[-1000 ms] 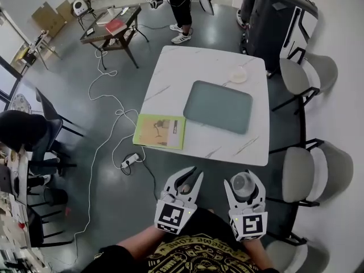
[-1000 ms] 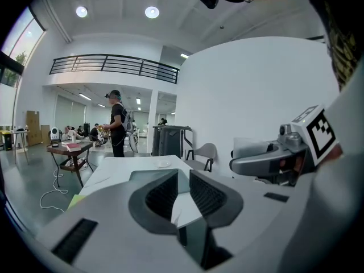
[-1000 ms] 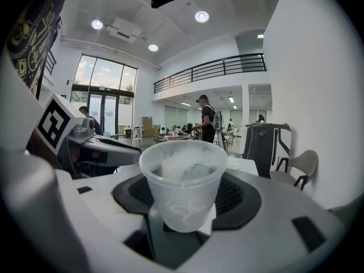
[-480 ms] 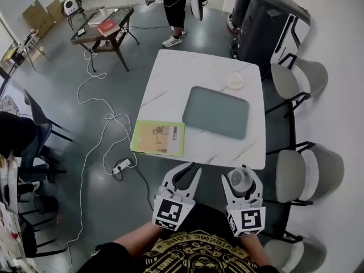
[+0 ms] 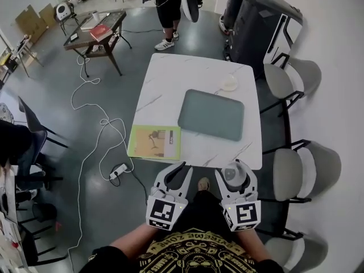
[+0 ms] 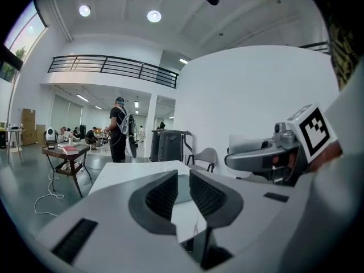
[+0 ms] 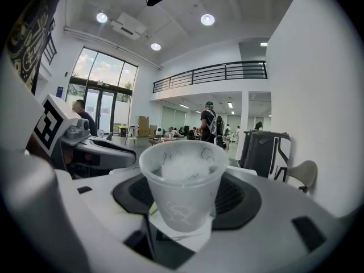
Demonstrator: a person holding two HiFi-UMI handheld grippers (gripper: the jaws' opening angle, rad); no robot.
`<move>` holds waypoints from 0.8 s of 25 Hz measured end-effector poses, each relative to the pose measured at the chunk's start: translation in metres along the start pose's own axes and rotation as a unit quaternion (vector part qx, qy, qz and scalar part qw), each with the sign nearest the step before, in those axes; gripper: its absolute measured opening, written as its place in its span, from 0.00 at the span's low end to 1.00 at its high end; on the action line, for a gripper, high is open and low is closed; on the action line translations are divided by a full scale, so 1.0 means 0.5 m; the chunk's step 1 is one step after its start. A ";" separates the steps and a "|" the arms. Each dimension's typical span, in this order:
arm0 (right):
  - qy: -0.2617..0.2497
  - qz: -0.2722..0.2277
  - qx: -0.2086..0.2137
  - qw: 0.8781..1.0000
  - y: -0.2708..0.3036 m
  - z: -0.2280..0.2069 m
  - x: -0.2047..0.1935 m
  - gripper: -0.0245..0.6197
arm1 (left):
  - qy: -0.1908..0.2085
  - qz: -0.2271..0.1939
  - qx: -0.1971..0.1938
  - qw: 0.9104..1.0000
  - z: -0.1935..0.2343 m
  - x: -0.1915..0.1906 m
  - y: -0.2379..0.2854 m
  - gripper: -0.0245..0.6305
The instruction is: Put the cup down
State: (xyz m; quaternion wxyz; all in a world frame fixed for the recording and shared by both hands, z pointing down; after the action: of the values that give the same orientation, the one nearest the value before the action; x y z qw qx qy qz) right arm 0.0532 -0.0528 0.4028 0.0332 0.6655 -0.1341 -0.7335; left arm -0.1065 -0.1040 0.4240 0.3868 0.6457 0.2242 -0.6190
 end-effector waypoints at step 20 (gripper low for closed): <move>0.012 0.002 0.044 0.999 0.200 -0.146 -0.007 0.45 | -0.006 0.022 0.052 0.998 0.066 0.032 0.177 0.15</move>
State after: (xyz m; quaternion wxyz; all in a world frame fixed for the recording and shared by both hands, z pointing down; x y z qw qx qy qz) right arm 0.1125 -0.1596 0.4245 0.0069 0.6745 -0.1668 -0.7191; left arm -0.0571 -0.1859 0.4305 0.3676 0.6659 0.1746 -0.6252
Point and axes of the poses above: the fingertips, and each gripper's own axes: y forward along the fingers, z to its left, x out of its top, the point moved 5 cm from there along -y, backward along the fingers, and after that the axes turned 2 degrees about y, right-handed, at the moved point
